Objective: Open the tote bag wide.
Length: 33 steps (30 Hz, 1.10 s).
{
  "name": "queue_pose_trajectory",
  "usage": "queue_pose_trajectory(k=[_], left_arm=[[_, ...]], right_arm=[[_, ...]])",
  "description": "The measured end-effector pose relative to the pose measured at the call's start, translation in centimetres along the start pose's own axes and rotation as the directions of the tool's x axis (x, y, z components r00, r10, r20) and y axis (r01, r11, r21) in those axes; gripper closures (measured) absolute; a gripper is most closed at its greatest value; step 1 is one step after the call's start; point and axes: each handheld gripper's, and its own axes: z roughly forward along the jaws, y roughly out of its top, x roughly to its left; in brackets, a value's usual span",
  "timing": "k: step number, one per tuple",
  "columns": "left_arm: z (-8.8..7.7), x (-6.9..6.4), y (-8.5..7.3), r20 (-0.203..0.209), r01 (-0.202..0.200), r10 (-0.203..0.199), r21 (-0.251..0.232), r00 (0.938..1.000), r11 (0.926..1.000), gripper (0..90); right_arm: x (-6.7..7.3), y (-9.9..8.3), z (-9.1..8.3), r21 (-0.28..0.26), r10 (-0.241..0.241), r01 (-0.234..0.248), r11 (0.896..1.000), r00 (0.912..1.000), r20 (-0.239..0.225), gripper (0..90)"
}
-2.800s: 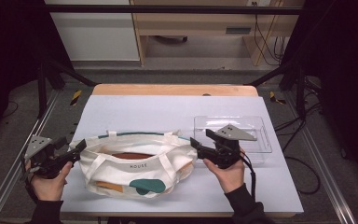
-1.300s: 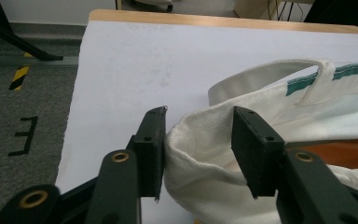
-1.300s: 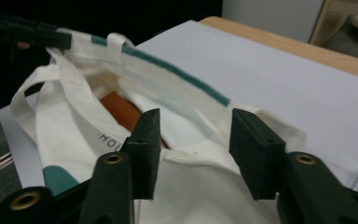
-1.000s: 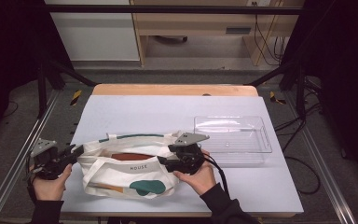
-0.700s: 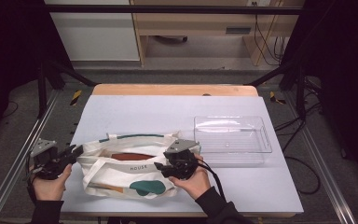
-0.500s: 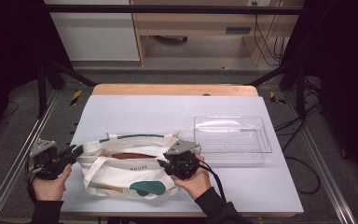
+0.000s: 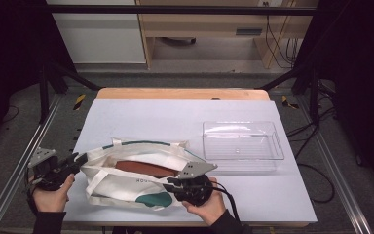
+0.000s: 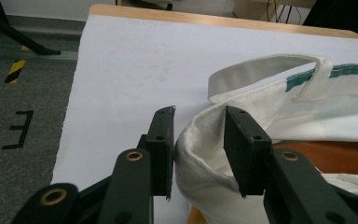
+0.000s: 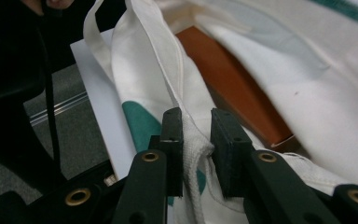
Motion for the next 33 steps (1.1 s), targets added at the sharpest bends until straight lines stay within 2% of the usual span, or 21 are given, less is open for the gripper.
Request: queue_pose_trajectory(k=[3,7,11,14,15,16,17,21,23,25,28,30,33], left_arm=[[0.0,-0.2,-0.1,-0.002,-0.013,0.013,0.003,0.9999,0.9999,62.0],[-0.1,-0.3,0.0,-0.001,-0.013,0.013,-0.016,0.9999,0.9998,57.1],[-1.3,-0.2,0.5,0.009,0.004,-0.004,-0.079,1.0000,0.9969,47.1],[-2.8,-0.7,1.3,-0.001,-0.014,0.014,-0.144,0.9999,0.9895,44.9],[-2.8,-0.7,1.3,-0.001,-0.014,0.014,-0.144,0.9999,0.9895,44.9],[-3.6,-1.1,1.7,0.005,-0.019,0.020,-0.178,0.9998,0.9839,46.2],[-3.9,-1.4,1.9,0.018,-0.021,0.025,-0.184,0.9995,0.9827,49.6],[-3.2,-3.4,2.2,0.068,-0.065,0.076,-0.146,0.9948,0.9871,60.8],[-2.3,-4.7,2.3,0.086,-0.100,0.111,-0.121,0.9901,0.9875,65.8],[-1.3,-5.7,2.2,0.099,-0.146,0.154,-0.085,0.9830,0.9856,70.4],[0.0,-6.6,1.4,0.097,-0.206,0.208,-0.025,0.9733,0.9782,76.8],[0.6,-6.6,0.9,0.100,-0.219,0.217,0.012,0.9711,0.9756,79.6],[0.7,-6.1,0.1,0.109,-0.218,0.212,0.045,0.9712,0.9750,81.8]], right_arm=[[0.4,-1.2,0.3,0.010,0.004,-0.004,1.000,1.0000,-0.006,75.0],[0.1,-1.8,0.6,0.005,0.036,-0.036,0.999,0.9993,0.000,71.9],[-0.1,-1.5,0.1,-0.025,0.052,-0.052,0.998,0.9986,-0.015,61.2],[-0.1,-0.9,-0.7,-0.056,0.066,-0.067,0.996,0.9974,-0.028,51.2],[-0.1,-0.7,-1.1,-0.064,0.069,-0.071,0.995,0.9971,-0.031,50.9],[-0.1,-0.4,-1.5,-0.082,0.072,-0.074,0.994,0.9970,-0.028,51.4],[-0.1,-0.2,-2.0,-0.097,0.073,-0.074,0.992,0.9971,-0.021,53.9],[-1.1,0.6,-3.4,-0.123,0.079,-0.069,0.990,0.9941,0.075,69.5],[-1.8,0.7,-3.3,-0.106,0.085,-0.072,0.992,0.9885,0.125,77.4],[-2.5,0.5,-2.6,-0.077,0.099,-0.088,0.993,0.9845,0.145,82.7],[-3.0,-0.3,-1.3,-0.022,0.107,-0.105,0.994,0.9838,0.144,87.6],[-2.9,-0.7,-0.8,0.001,0.112,-0.113,0.994,0.9854,0.128,88.3],[-2.5,-1.0,-0.5,0.020,0.103,-0.106,0.994,0.9880,0.115,88.3]])
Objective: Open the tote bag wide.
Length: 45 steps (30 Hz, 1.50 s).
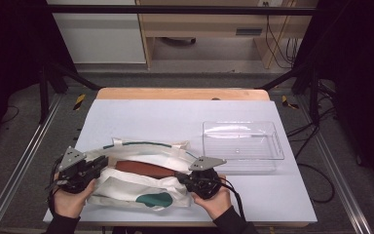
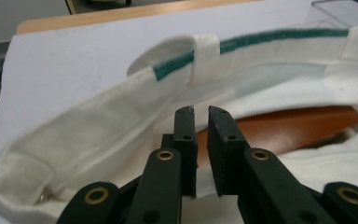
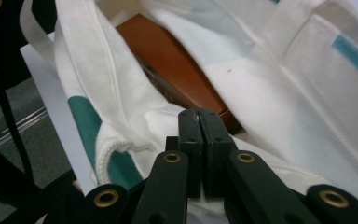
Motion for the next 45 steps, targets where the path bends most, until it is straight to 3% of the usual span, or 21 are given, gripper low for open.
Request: queue_pose_trajectory(k=[4,7,11,14,17,21,24,26,33,37,39,41,45], left_arm=[[-0.3,0.0,-1.1,0.009,-0.009,0.008,0.026,0.9999,0.9996,82.3],[-0.6,-0.4,-2.1,0.007,-0.038,0.038,0.041,0.9993,0.9984,82.3],[-1.2,-0.6,-3.3,0.027,-0.033,0.031,0.058,0.9992,0.9978,83.1],[-1.2,-0.8,-3.7,0.022,-0.041,0.039,0.069,0.9990,0.9968,83.2],[-0.7,-0.9,-3.8,0.016,-0.043,0.042,0.085,0.9990,0.9955,84.0],[-0.5,-1.0,-3.1,0.022,-0.036,0.034,0.074,0.9992,0.9966,85.1],[-0.2,-1.0,-2.0,0.055,-0.024,0.022,0.050,0.9982,0.9985,83.5],[0.0,-1.1,-1.9,0.051,-0.032,0.028,0.062,0.9983,0.9976,84.1],[0.0,-1.3,-4.8,0.038,-0.053,0.049,0.124,0.9981,0.9908,87.1],[0.7,-1.5,-5.9,0.033,-0.074,0.069,0.180,0.9970,0.9808,87.1],[1.3,-1.6,-6.2,0.023,-0.087,0.084,0.198,0.9962,0.9762,87.3],[1.4,-1.6,-6.3,0.020,-0.085,0.083,0.194,0.9964,0.9772,87.6],[1.4,-1.8,-6.5,0.014,-0.104,0.104,0.193,0.9945,0.9757,87.5]], right_arm=[[0.5,-0.7,0.0,0.019,-0.005,0.005,1.000,0.9999,-0.016,88.0],[0.8,-1.5,0.1,0.030,-0.010,0.011,0.999,0.9997,-0.023,88.1],[1.0,-2.1,0.4,0.053,0.001,0.000,0.999,0.9998,-0.021,88.5],[1.0,-1.4,0.3,0.022,0.005,-0.005,1.000,0.9999,-0.011,88.7],[0.9,-0.2,0.7,-0.022,0.003,-0.003,1.000,1.0000,0.003,89.9],[1.2,-0.2,2.2,0.014,0.001,-0.001,1.000,1.0000,-0.006,90.0],[1.7,-0.7,2.8,0.039,-0.012,0.012,0.999,0.9999,-0.011,90.0],[1.8,-1.0,2.8,0.048,-0.019,0.020,0.999,0.9997,-0.012,90.0],[2.0,-2.9,3.1,0.087,-0.009,0.013,0.996,0.9991,-0.041,90.0],[1.8,-2.9,3.1,0.076,0.001,0.003,0.997,0.9989,-0.047,90.0],[1.6,-2.5,2.6,0.052,0.000,0.001,0.999,0.9996,-0.028,90.0],[1.1,-2.1,1.8,0.023,0.005,-0.005,1.000,1.0000,0.002,90.0],[-0.1,-2.9,1.5,0.032,0.024,-0.025,0.999,0.9989,0.040,90.0]])
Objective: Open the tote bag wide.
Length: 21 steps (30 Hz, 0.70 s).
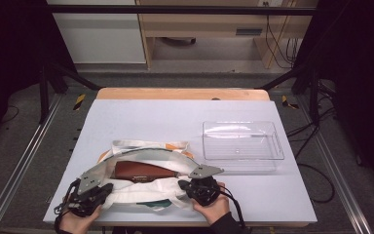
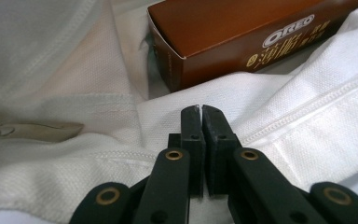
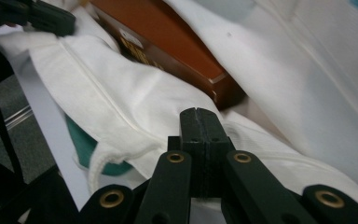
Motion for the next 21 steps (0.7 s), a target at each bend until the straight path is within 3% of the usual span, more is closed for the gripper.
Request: queue_pose_trajectory(k=[1,3,9,14,17,21], left_arm=[[0.1,-0.3,-0.1,-0.015,-0.025,0.025,-0.002,0.9996,0.9997,87.5],[0.2,-0.4,-0.2,-0.019,-0.037,0.038,0.009,0.9991,0.9993,87.5],[0.6,-0.4,-0.4,-0.001,-0.029,0.029,0.028,0.9996,0.9992,87.6],[0.4,-0.2,-0.3,0.016,-0.006,0.006,0.025,0.9999,0.9997,87.5],[-0.1,0.2,-0.1,0.059,0.054,-0.053,-0.002,0.9968,0.9986,87.3],[-1.6,0.7,0.6,0.086,0.091,-0.083,-0.097,0.9928,0.9911,88.9]], right_arm=[[-0.2,-0.4,0.2,0.009,0.001,-0.001,1.000,1.0000,0.000,90.0],[-0.2,-0.7,0.5,0.026,-0.011,0.011,1.000,0.9999,0.002,90.0],[0.4,-2.1,1.9,0.090,-0.030,0.028,0.996,0.9993,0.021,90.0],[0.4,-2.3,2.0,0.080,-0.027,0.025,0.996,0.9993,0.027,90.0],[0.5,-1.6,1.5,0.090,-0.016,0.014,0.996,0.9995,0.028,90.0],[0.5,-0.2,0.2,0.021,-0.016,0.016,1.000,0.9997,0.016,90.0]])
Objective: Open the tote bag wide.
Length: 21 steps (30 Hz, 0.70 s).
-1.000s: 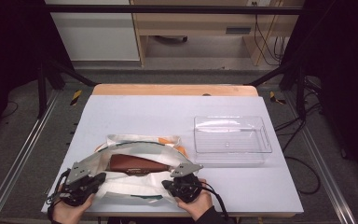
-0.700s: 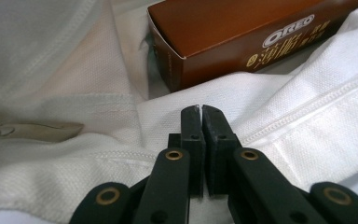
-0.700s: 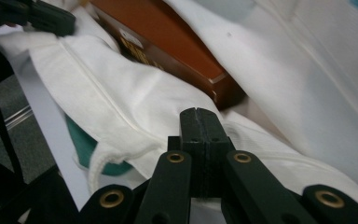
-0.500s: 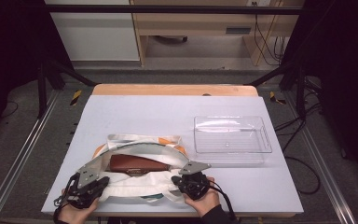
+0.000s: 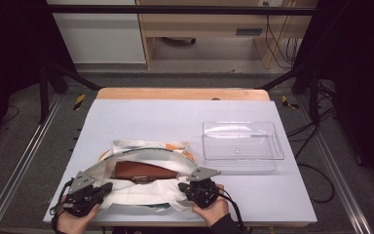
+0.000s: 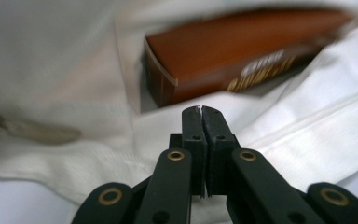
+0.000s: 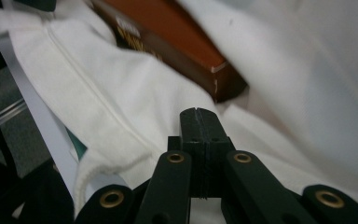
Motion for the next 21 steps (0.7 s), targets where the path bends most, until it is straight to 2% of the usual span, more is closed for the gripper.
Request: queue_pose_trajectory(k=[3,6,8,11,16,19,21], left_arm=[[-1.0,0.3,1.2,0.003,-0.005,0.006,-0.078,1.0000,0.9969,89.9],[-1.4,0.7,2.6,-0.030,-0.035,0.032,-0.107,0.9991,0.9936,90.0],[-1.0,1.2,3.6,-0.055,-0.045,0.040,-0.097,0.9977,0.9943,90.0],[0.3,1.9,4.7,-0.062,-0.046,0.042,-0.063,0.9972,0.9970,90.0],[2.1,2.3,5.5,-0.095,-0.084,0.081,-0.026,0.9922,0.9961,90.0],[2.8,2.4,5.7,-0.093,-0.089,0.087,-0.024,0.9919,0.9957,90.0],[3.2,2.4,5.6,-0.090,-0.089,0.086,-0.031,0.9922,0.9955,89.8]], right_arm=[[0.2,1.1,-1.0,-0.056,-0.010,0.010,0.998,0.9999,0.006,90.0],[0.3,2.4,-1.5,-0.096,-0.028,0.030,0.995,0.9993,0.027,90.0],[0.3,3.2,-1.3,-0.111,-0.029,0.033,0.993,0.9989,0.036,90.0],[0.4,4.2,-0.1,-0.108,-0.026,0.031,0.994,0.9987,0.044,90.0],[0.1,4.9,2.1,-0.084,-0.034,0.044,0.995,0.9920,0.122,88.4],[-0.3,4.7,2.3,-0.081,-0.039,0.050,0.995,0.9895,0.139,82.2],[-0.4,4.5,2.3,-0.081,-0.043,0.054,0.995,0.9907,0.129,74.6]])
